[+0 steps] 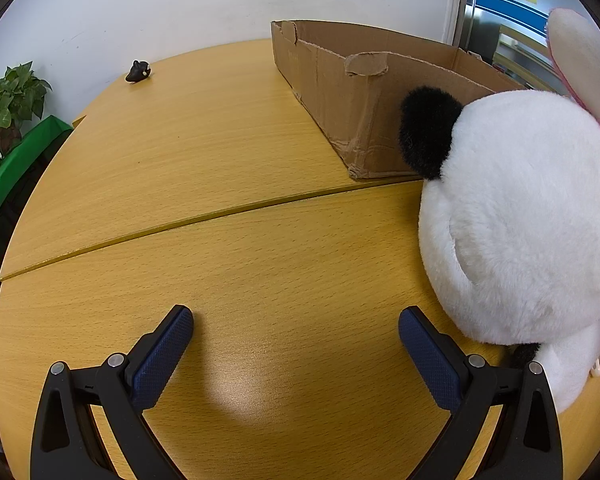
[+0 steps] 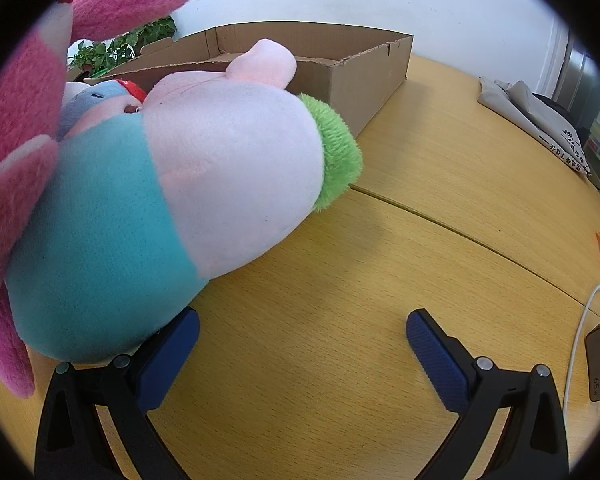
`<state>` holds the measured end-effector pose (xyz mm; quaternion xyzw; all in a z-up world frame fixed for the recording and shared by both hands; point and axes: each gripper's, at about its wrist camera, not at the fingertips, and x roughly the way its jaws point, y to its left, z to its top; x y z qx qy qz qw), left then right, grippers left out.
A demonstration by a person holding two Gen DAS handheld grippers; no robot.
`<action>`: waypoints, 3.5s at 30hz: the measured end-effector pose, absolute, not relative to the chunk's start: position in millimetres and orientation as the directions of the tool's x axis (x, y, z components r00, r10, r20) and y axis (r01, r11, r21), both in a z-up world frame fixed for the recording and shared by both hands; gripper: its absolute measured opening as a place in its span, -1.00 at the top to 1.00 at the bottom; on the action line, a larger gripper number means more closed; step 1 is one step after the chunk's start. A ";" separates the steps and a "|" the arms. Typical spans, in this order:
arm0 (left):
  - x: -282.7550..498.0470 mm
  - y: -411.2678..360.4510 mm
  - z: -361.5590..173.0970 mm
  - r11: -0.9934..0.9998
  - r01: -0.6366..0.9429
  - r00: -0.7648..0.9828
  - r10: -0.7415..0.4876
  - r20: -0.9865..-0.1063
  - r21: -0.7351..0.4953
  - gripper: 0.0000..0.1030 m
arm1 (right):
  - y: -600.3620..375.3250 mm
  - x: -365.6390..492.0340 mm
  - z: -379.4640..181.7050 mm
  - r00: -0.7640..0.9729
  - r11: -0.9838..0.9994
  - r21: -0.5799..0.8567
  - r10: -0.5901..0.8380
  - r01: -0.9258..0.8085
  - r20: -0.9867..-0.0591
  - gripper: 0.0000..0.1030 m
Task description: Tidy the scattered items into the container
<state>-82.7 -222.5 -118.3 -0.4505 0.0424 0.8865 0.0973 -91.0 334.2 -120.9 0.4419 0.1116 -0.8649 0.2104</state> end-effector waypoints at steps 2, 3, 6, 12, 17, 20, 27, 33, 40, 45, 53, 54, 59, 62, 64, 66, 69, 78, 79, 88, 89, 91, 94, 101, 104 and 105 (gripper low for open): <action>-82.6 -222.6 -118.3 -0.977 -0.211 -0.575 0.134 -0.807 -0.013 -1.00 | 333.3 -90.7 -120.6 -0.521 -0.887 -0.007 -0.265 0.463 -0.811 -1.00; -82.6 -222.5 -118.3 -0.977 -0.211 -0.575 0.135 -0.807 -0.013 -1.00 | 333.9 -90.9 -120.8 -0.521 -0.887 -0.007 -0.265 0.462 -0.811 -1.00; -84.0 -223.1 -118.2 -0.977 -0.210 -0.575 0.135 -0.807 -0.014 -1.00 | 334.4 -91.1 -121.0 -0.521 -0.887 -0.007 -0.265 0.462 -0.811 -1.00; -81.1 -220.7 -117.4 -0.985 -0.173 -0.579 0.109 -0.808 -0.009 -1.00 | 332.6 -92.1 -120.5 -0.520 -0.885 -0.007 -0.267 0.465 -0.811 -1.00; -39.2 -224.6 -90.6 -0.999 -0.030 -0.635 0.033 -0.772 -0.017 -0.98 | 336.6 -79.0 -119.4 -0.524 -0.906 -0.015 -0.232 0.423 -0.819 -0.99; 18.6 -211.5 -45.2 -0.999 0.027 -0.722 0.009 -0.692 -0.042 -0.99 | 350.0 -39.6 -106.2 -0.567 -0.958 -0.087 -0.087 0.272 -0.819 -0.99; 118.4 -128.5 38.8 -0.996 0.020 -0.861 0.026 -0.508 -0.084 -1.00 | 350.2 82.7 -9.6 -0.762 -0.997 0.045 -0.081 0.067 -0.642 -0.99; 120.1 -50.8 49.9 -0.990 -0.060 -0.858 0.116 -0.501 -0.125 -1.00 | 271.2 105.1 40.7 -0.807 -0.985 0.163 -0.134 0.047 -0.576 -0.99; 115.1 -10.8 43.9 -0.986 -0.064 -0.810 0.142 -0.569 -0.156 -1.00 | 209.4 99.4 36.4 -0.777 -0.999 0.043 -0.017 -0.013 -0.629 -0.99; 112.9 -12.7 47.6 -0.984 -0.047 -0.808 0.139 -0.573 -0.172 -1.00 | 205.7 99.6 39.1 -0.783 -1.000 -0.011 0.021 -0.018 -0.622 -0.99; 95.0 -17.3 45.7 -0.987 -0.037 -0.803 0.123 -0.583 -0.158 -0.99 | 212.9 89.2 37.1 -0.780 -0.999 -0.012 0.039 -0.040 -0.625 -0.99; 92.9 -16.9 44.4 -0.987 -0.039 -0.801 0.125 -0.586 -0.157 -1.00 | 213.8 87.5 36.3 -0.778 -0.999 -0.009 0.038 -0.041 -0.627 -0.99; 85.7 -14.3 41.5 -0.985 -0.051 -0.789 0.141 -0.599 -0.164 -0.99 | 212.5 78.4 29.0 -0.766 -1.000 -0.008 0.027 -0.028 -0.643 -0.99; 82.1 -11.7 39.2 -0.983 -0.066 -0.780 0.156 -0.607 -0.169 -0.99 | 212.6 73.2 25.1 -0.758 -1.000 -0.004 0.022 -0.026 -0.651 -0.99; 79.9 -9.8 38.3 -0.982 -0.077 -0.775 0.169 -0.609 -0.173 -0.99 | 212.4 71.0 23.5 -0.755 -1.000 -0.003 0.017 -0.021 -0.655 -0.99; 78.0 -8.0 36.6 -0.981 -0.086 -0.770 0.176 -0.614 -0.174 -0.99 | 212.3 69.9 22.7 -0.755 -1.000 -0.006 0.018 -0.019 -0.655 -0.99; 75.8 -5.5 34.6 -0.978 -0.102 -0.758 0.196 -0.622 -0.184 -0.99 | 213.6 68.7 21.8 -0.753 -1.000 -0.005 0.019 -0.020 -0.657 -0.99; 74.9 -6.3 38.1 -0.972 -0.125 -0.753 0.224 -0.619 -0.199 -1.00 | 216.4 68.7 24.1 -0.762 -1.000 0.000 0.012 -0.015 -0.647 -0.99; 74.6 -6.7 38.5 -0.972 -0.125 -0.753 0.224 -0.619 -0.199 -0.99 | 216.4 68.9 24.4 -0.764 -1.000 0.002 0.009 -0.014 -0.645 -0.99; 51.2 -13.8 44.7 -0.953 -0.169 -0.728 0.293 -0.620 -0.253 -0.99 | 221.6 62.7 28.9 -0.774 -0.998 0.065 -0.050 0.011 -0.632 -0.99; 45.4 -15.2 44.6 -0.949 -0.176 -0.721 0.305 -0.623 -0.261 -0.99 | 223.2 60.3 31.9 -0.778 -0.996 0.083 -0.069 0.021 -0.625 -0.99; 31.1 -18.1 41.8 -0.944 -0.184 -0.702 0.322 -0.635 -0.274 -0.99 | 225.9 53.0 36.5 -0.789 -0.994 0.102 -0.102 0.051 -0.606 -0.99; 8.4 -23.0 27.9 -0.933 -0.192 -0.660 0.352 -0.663 -0.304 -0.99 | 231.8 29.3 31.3 -0.785 -0.992 0.107 -0.118 0.066 -0.609 -0.99; -0.4 -28.9 17.5 -0.896 -0.263 -0.615 0.442 -0.653 -0.359 -0.35 | 235.8 0.9 2.5 -0.746 -0.973 0.182 -0.225 0.141 -0.627 -0.61; 1.4 -32.4 24.0 -0.885 -0.284 -0.613 0.463 -0.640 -0.369 0.03 | 231.2 4.7 8.4 -0.743 -0.968 0.189 -0.248 0.164 -0.622 -0.23; 3.1 -33.6 28.1 -0.881 -0.292 -0.617 0.471 -0.630 -0.372 0.17 | 229.9 6.0 11.9 -0.744 -0.967 0.188 -0.251 0.170 -0.619 -0.13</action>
